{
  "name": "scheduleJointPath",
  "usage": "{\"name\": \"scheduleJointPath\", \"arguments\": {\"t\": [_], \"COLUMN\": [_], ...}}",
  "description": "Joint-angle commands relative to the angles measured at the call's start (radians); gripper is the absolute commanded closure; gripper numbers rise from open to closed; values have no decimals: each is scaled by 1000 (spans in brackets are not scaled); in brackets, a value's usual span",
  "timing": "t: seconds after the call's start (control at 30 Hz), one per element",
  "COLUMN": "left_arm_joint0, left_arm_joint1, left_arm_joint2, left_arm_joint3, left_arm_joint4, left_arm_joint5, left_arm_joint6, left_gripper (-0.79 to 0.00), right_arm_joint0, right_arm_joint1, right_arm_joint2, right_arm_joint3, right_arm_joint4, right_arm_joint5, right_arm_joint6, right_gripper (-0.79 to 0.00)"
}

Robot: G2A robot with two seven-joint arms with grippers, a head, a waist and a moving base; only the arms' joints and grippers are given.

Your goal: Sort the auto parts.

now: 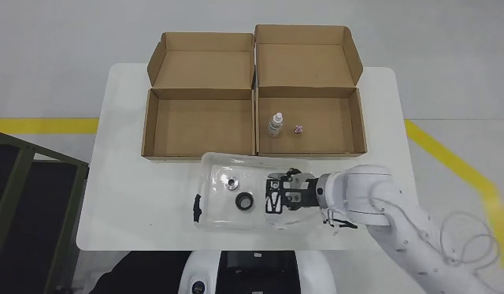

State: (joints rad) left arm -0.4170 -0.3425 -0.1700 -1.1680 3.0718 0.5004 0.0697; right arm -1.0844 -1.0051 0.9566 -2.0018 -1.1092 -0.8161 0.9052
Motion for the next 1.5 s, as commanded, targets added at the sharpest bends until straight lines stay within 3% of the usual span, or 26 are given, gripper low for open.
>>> {"name": "scheduleJointPath", "arguments": {"t": [0.0, 0.83, 1.13, 1.47], "left_arm_joint0": [0, 0, 0, 0], "left_arm_joint1": [0, 0, 0, 0], "left_arm_joint2": [0, 0, 0, 0], "left_arm_joint3": [0, 0, 0, 0], "left_arm_joint4": [0, 0, 0, 0], "left_arm_joint5": [0, 0, 0, 0], "left_arm_joint6": [0, 0, 0, 0], "left_gripper": [-785, -785, -785, -785], "right_arm_joint0": [2, 116, 150, 176], "right_arm_joint1": [-2, -59, -79, -98], "right_arm_joint2": [-18, -219, -258, -290], "right_arm_joint3": [7, 144, 191, 244], "right_arm_joint4": [-11, -49, -49, -52], "right_arm_joint5": [-1, 40, 50, 53], "right_arm_joint6": [-5, -113, -162, -199], "right_gripper": [-372, -394, -520, -502]}}
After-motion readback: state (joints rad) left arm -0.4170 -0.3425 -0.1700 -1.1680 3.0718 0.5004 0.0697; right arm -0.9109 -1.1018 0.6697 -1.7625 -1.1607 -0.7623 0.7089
